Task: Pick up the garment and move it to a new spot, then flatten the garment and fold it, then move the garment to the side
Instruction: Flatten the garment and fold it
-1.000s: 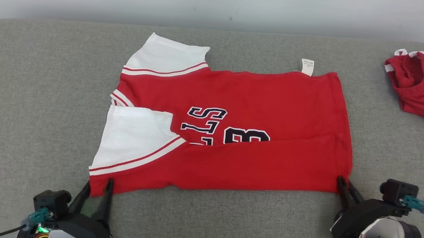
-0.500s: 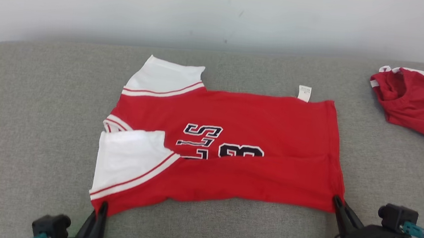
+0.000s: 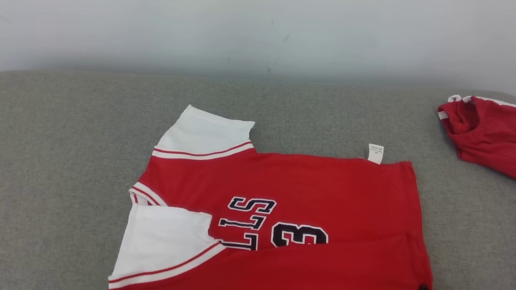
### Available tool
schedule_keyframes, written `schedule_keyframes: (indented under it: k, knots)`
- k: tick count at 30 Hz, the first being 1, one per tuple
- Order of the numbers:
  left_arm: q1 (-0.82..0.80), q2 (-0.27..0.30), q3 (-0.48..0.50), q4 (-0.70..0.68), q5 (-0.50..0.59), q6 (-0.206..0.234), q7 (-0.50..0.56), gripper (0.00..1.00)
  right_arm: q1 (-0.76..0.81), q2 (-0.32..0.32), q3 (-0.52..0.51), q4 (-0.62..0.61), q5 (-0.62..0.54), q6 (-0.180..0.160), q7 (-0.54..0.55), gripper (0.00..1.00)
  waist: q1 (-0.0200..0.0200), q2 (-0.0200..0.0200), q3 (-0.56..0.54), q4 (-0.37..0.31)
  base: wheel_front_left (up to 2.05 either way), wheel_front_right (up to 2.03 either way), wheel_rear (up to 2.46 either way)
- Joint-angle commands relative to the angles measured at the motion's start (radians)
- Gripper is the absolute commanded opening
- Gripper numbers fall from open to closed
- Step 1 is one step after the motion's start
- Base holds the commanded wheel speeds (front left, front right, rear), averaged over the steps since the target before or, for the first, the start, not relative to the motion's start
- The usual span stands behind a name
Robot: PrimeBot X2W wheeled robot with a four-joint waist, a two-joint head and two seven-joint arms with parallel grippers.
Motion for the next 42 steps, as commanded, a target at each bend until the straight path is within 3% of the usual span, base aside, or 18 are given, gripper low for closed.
schedule_keyframes:
  k: [1, 3, 4, 5, 6, 7, 15, 18, 24, 30, 42]
  knots:
    - [0.012, 0.007, -0.001, -0.003, 0.001, 0.005, 0.002, 0.00, 0.009, 0.005, -0.005, -0.004, -0.003, -0.003, 0.000, 0.00, 0.0002, 0.0000, 0.000, 0.002, 0.00, 0.00, 0.00]
    - [0.020, 0.002, -0.007, -0.015, 0.000, 0.008, 0.010, 0.00, 0.022, 0.014, -0.020, -0.012, -0.012, -0.003, 0.012, 0.00, 0.0002, 0.0000, 0.000, 0.007, 0.00, 0.00, 0.00]
    - [0.021, 0.002, -0.010, -0.016, 0.002, 0.013, 0.012, 0.00, 0.026, 0.017, -0.027, -0.016, -0.028, -0.003, 0.012, 0.13, 0.0002, 0.0000, 0.000, 0.009, 0.00, 0.00, 0.00]
    - [0.018, 0.005, -0.015, -0.019, 0.017, 0.018, 0.009, 0.15, 0.027, 0.021, -0.033, -0.023, -0.044, -0.003, 0.006, 0.58, 0.0002, 0.0000, 0.001, 0.010, 0.00, 0.00, 0.00]
    - [0.013, 0.006, -0.017, -0.022, 0.027, 0.025, 0.003, 0.86, 0.028, 0.027, -0.035, -0.027, -0.056, -0.003, 0.008, 1.00, 0.0002, 0.0000, 0.001, 0.011, 0.00, 0.00, 0.00]
    - [0.007, 0.007, -0.015, -0.022, 0.032, 0.027, -0.001, 1.00, 0.022, 0.036, -0.038, -0.036, -0.062, -0.003, 0.001, 1.00, 0.0002, 0.0000, 0.002, 0.012, 0.00, 0.00, 0.00]
    - [-0.023, 0.013, 0.068, -0.106, 0.116, 0.049, -0.049, 1.00, -0.014, 0.044, -0.032, -0.124, -0.117, -0.003, -0.121, 1.00, 0.0002, 0.0000, 0.005, 0.010, 0.00, 0.00, 0.00]
    - [-0.035, -0.012, 0.157, -0.171, 0.181, 0.055, -0.051, 1.00, -0.033, 0.046, -0.022, -0.135, -0.139, -0.003, -0.179, 1.00, 0.0002, 0.0000, 0.006, 0.010, 0.00, 0.00, 0.00]
    - [-0.009, -0.058, 0.300, -0.283, 0.382, 0.053, -0.050, 1.00, -0.067, 0.054, 0.014, -0.123, -0.212, -0.003, -0.280, 1.00, 0.0002, 0.0000, -0.004, 0.003, 0.00, 0.00, 0.00]
    - [-0.003, -0.042, 0.312, -0.282, 0.570, 0.040, -0.050, 1.00, -0.088, 0.072, 0.041, -0.097, -0.266, -0.003, -0.360, 1.00, 0.0002, 0.0000, -0.014, 0.002, 0.00, 0.00, 0.00]
    - [0.064, -0.092, 0.404, -0.282, 0.609, -0.010, -0.051, 1.00, -0.061, 0.114, 0.013, -0.056, -0.324, -0.003, -0.415, 1.00, 0.0002, 0.0000, -0.029, 0.002, 0.00, 0.00, 0.00]
